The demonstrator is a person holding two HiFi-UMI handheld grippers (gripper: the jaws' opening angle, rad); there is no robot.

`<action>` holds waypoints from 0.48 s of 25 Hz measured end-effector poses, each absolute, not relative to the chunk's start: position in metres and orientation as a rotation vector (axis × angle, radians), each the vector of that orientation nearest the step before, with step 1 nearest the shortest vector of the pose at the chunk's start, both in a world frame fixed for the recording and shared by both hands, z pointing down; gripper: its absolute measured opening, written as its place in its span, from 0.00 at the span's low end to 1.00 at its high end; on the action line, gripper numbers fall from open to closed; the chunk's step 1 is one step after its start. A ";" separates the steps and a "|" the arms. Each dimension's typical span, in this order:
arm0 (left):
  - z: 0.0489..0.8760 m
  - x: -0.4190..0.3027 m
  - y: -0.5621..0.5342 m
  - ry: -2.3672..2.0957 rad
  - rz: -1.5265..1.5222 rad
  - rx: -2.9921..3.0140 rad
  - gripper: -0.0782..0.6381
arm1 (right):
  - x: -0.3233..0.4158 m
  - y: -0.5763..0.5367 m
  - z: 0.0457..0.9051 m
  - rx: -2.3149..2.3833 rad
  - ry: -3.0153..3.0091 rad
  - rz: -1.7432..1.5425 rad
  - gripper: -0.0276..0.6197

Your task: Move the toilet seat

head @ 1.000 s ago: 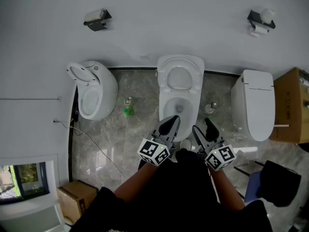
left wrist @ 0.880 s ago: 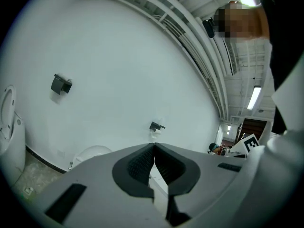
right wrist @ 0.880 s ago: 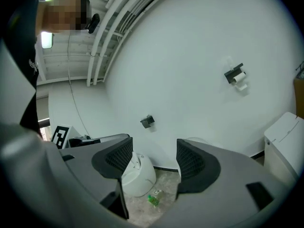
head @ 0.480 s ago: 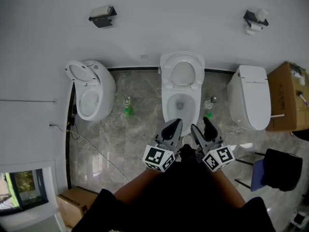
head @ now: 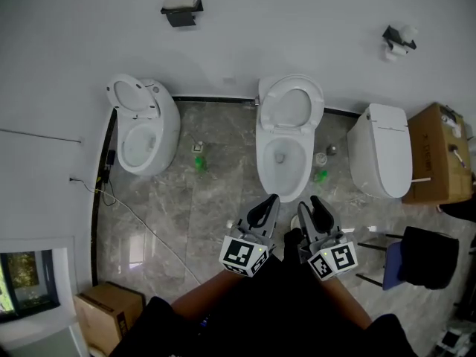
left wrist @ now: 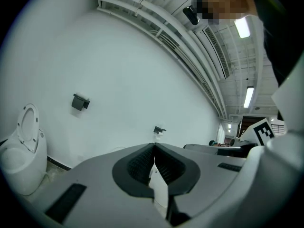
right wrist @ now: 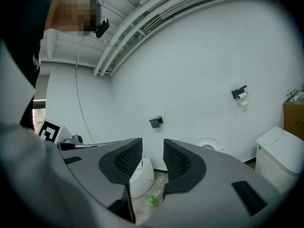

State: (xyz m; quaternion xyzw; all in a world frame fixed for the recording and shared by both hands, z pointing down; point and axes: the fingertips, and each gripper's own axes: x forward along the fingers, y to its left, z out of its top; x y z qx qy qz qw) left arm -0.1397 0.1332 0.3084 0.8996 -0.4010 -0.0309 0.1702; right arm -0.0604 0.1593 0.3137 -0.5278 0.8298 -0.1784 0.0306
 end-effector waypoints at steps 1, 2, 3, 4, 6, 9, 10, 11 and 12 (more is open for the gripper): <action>0.304 -0.144 0.138 -1.151 -0.098 2.559 0.13 | -0.063 0.166 0.311 -1.637 2.561 -0.529 0.26; 0.300 -0.148 0.142 -1.167 -0.106 2.562 0.13 | -0.065 0.171 0.308 -1.648 2.566 -0.510 0.21; 0.296 -0.152 0.146 -1.183 -0.112 2.563 0.13 | -0.066 0.175 0.306 -1.662 2.570 -0.494 0.16; 0.293 -0.155 0.150 -1.198 -0.117 2.562 0.13 | -0.066 0.178 0.304 -1.677 2.576 -0.484 0.14; 0.289 -0.158 0.157 -1.226 -0.126 2.559 0.13 | -0.066 0.182 0.298 -1.679 2.583 -0.479 0.11; 0.281 -0.162 0.167 -1.273 -0.133 2.559 0.13 | -0.068 0.190 0.283 -1.644 2.589 -0.451 0.10; 0.278 -0.162 0.170 -1.285 -0.134 2.563 0.13 | -0.067 0.193 0.279 -1.653 2.595 -0.426 0.10; 0.276 -0.162 0.173 -1.293 -0.134 2.570 0.13 | -0.065 0.195 0.277 -1.670 2.600 -0.396 0.10; 0.275 -0.162 0.175 -1.299 -0.131 2.578 0.13 | -0.062 0.197 0.275 -1.690 2.602 -0.367 0.10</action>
